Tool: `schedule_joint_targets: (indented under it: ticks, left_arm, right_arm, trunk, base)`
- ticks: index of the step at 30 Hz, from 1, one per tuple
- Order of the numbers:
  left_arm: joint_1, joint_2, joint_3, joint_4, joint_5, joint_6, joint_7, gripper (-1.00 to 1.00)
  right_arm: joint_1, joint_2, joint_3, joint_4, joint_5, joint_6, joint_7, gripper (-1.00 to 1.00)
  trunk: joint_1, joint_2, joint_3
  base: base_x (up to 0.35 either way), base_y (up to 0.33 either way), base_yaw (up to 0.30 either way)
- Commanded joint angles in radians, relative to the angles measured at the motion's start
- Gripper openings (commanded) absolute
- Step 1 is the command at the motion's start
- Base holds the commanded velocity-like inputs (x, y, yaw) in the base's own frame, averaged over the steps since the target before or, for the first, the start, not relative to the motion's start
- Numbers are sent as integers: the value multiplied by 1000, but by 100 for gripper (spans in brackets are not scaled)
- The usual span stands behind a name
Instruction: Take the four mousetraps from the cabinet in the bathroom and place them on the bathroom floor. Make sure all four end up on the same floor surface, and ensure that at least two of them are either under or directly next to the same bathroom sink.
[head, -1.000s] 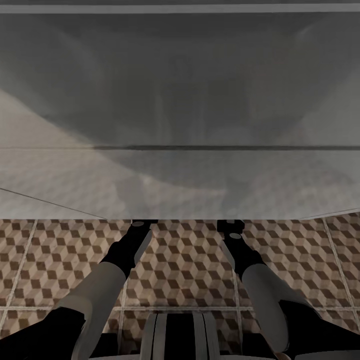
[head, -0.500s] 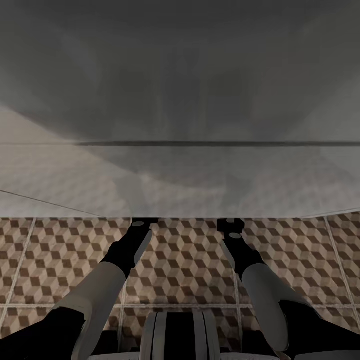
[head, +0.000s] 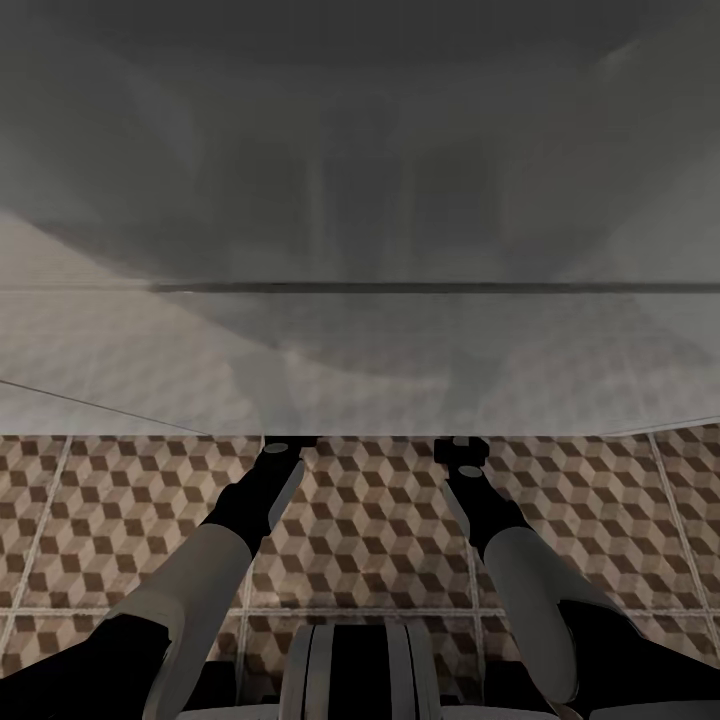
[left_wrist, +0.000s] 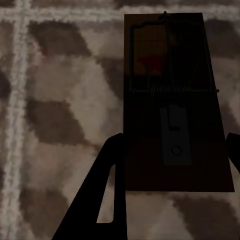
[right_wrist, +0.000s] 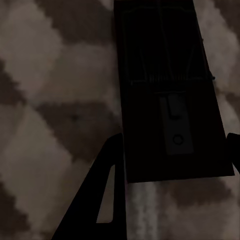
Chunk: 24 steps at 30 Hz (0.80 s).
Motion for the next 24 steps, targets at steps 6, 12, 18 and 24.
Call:
schedule_joint_targets:
  ticks: [6, 12, 18, 24]
  left_arm:
    - [0, 0, -3, 0, 5, 5, 6, -100]
    - [0, 0, -3, 1, 5, 5, 6, -100]
    - [0, 0, -3, 1, 5, 5, 6, -100]
    - [0, 0, -4, 2, 5, 5, 6, -100]
  right_arm:
    - [0, 1, -9, 3, -3, -3, 1, -100]
    - [0, 0, -9, 3, -2, -2, 0, -100]
    - [0, 0, -9, 4, -2, -1, 2, -100]
    - [0, 0, -9, 4, -3, -1, 2, -100]
  trunk:
    - [4, 0, -1]
    - [4, 0, -1]
    - [4, 0, -1]
    - [4, 0, -1]
  base:
    - [0, 0, 0]
    - [0, 0, 0]
    - [0, 0, 0]
    - [0, 0, 0]
